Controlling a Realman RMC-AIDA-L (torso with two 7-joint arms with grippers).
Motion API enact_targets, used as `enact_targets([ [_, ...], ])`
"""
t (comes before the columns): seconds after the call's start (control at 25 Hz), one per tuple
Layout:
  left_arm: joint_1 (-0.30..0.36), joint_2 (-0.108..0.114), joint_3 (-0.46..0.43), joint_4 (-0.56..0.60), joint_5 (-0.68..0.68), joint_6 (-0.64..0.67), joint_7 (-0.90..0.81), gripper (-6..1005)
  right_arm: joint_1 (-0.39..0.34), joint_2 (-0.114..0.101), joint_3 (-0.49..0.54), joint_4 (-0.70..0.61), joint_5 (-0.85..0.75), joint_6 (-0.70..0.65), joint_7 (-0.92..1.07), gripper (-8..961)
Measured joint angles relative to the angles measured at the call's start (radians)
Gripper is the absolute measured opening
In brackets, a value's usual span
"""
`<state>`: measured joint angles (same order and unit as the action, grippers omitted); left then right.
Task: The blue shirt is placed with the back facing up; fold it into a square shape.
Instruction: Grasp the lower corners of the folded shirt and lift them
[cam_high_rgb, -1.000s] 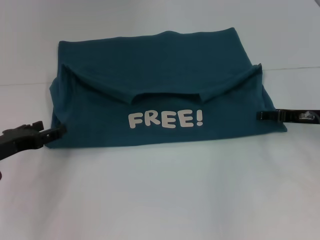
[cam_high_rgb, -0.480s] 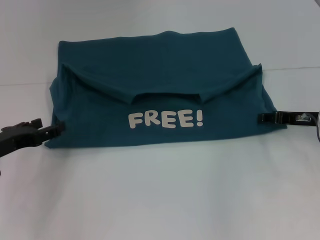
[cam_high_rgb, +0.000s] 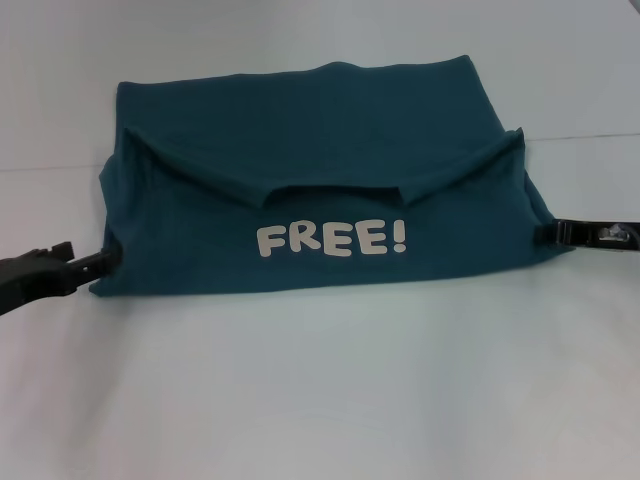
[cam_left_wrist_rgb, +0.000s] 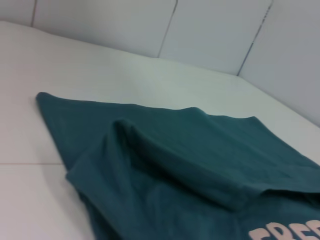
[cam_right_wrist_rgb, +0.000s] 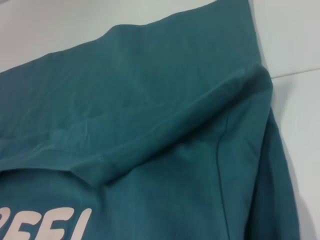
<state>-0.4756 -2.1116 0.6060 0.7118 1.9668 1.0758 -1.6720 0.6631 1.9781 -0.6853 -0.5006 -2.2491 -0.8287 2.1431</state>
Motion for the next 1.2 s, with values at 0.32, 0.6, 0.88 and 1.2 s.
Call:
enact_targets([
  [0.32, 0.004, -0.006, 0.007, -0.015, 0.027, -0.079, 0.003, 825, -0.003, 0.002, 0.01, -0.01, 0.015, -0.017, -0.02, 45],
  [0.6, -0.01, -0.015, 0.058, -0.02, 0.028, -0.15, 0.011, 826, -0.004, 0.002, 0.01, -0.013, 0.025, -0.031, -0.03, 39],
  [0.88, -0.032, -0.028, 0.184, -0.039, 0.029, -0.251, 0.012, 812, -0.006, 0.004, 0.012, -0.013, 0.026, -0.032, -0.04, 39],
  [1.2, -0.05, -0.033, 0.218, -0.057, 0.049, -0.305, 0.012, 794, -0.007, 0.005, 0.012, -0.013, 0.027, -0.032, -0.042, 40],
])
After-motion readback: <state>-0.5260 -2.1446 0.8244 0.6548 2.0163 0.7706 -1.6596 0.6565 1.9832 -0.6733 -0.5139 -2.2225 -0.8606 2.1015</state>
